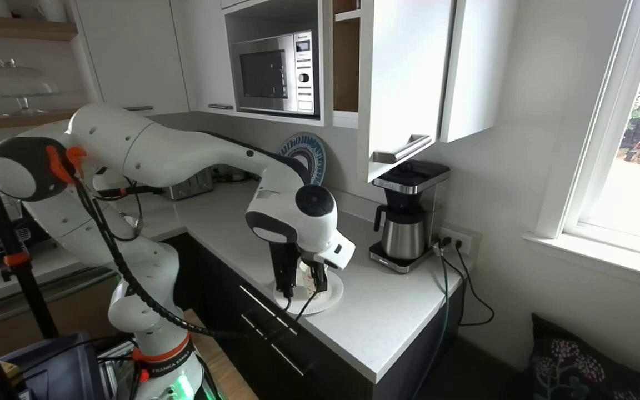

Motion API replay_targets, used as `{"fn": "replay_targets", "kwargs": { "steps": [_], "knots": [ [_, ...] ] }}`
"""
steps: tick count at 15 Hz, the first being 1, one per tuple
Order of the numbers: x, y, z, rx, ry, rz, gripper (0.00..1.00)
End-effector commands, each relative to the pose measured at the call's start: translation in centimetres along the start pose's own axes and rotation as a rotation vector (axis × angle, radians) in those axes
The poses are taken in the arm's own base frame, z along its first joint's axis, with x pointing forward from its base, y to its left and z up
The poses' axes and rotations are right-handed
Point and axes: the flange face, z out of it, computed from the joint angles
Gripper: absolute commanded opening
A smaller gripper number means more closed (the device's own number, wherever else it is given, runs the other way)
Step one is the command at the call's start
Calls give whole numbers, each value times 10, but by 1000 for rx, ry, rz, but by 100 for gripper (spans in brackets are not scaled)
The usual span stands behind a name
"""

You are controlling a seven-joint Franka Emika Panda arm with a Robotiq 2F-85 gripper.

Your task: Put the cup and plate on top of the table

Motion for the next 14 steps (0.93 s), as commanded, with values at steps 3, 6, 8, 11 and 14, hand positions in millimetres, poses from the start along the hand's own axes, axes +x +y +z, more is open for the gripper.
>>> {"fn": "replay_targets", "kwargs": {
  "steps": [3, 6, 8, 11, 14],
  "knots": [
    [-19, -63, -25, -190, -27, 5, 100],
    [-28, -97, -31, -304, -77, -50, 100],
    [-35, -121, -36, -381, -120, -100, 100],
    [-43, -155, -46, -476, -141, -201, 100],
    [-47, -185, -59, -533, -91, -297, 100]
  ]
}}
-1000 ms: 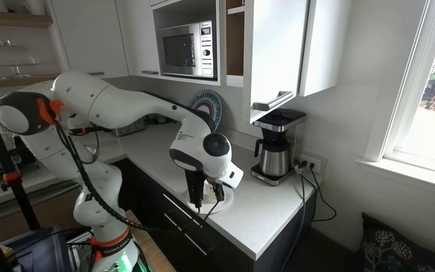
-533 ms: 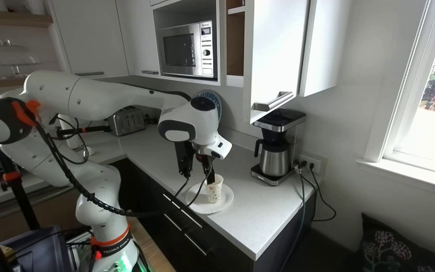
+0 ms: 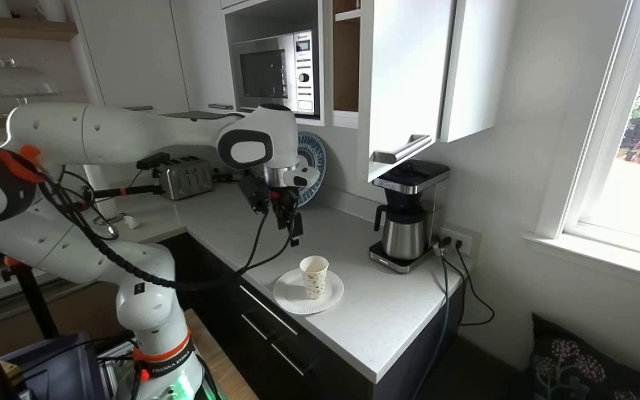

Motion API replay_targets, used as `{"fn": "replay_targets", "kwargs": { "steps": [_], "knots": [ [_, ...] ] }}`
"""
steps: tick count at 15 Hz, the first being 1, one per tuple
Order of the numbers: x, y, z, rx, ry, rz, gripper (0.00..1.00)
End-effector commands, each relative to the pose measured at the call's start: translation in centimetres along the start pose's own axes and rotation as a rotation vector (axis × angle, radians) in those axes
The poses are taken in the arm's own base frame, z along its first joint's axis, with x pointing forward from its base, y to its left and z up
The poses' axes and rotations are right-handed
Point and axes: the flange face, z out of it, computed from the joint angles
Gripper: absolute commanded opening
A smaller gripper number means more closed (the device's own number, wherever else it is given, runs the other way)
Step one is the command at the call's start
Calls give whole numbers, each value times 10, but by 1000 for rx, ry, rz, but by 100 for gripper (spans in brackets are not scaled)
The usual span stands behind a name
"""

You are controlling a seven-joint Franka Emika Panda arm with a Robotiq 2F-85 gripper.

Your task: Put the cup and plate on top of the table

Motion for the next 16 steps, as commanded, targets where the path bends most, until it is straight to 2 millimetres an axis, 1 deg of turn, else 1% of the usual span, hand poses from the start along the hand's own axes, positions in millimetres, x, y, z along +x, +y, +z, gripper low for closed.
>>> {"fn": "replay_targets", "kwargs": {
  "steps": [1, 5, 9, 10, 12, 16],
  "knots": [
    [-6, -23, -29, -79, 51, -60, 100],
    [-9, -35, -61, -116, 117, -94, 100],
    [-15, -39, -85, -155, 133, -99, 100],
    [-8, -35, -76, -123, 142, -114, 100],
    [-11, -36, -84, -132, 149, -115, 100],
    [-11, -37, -86, -133, 150, -114, 100]
  ]
}}
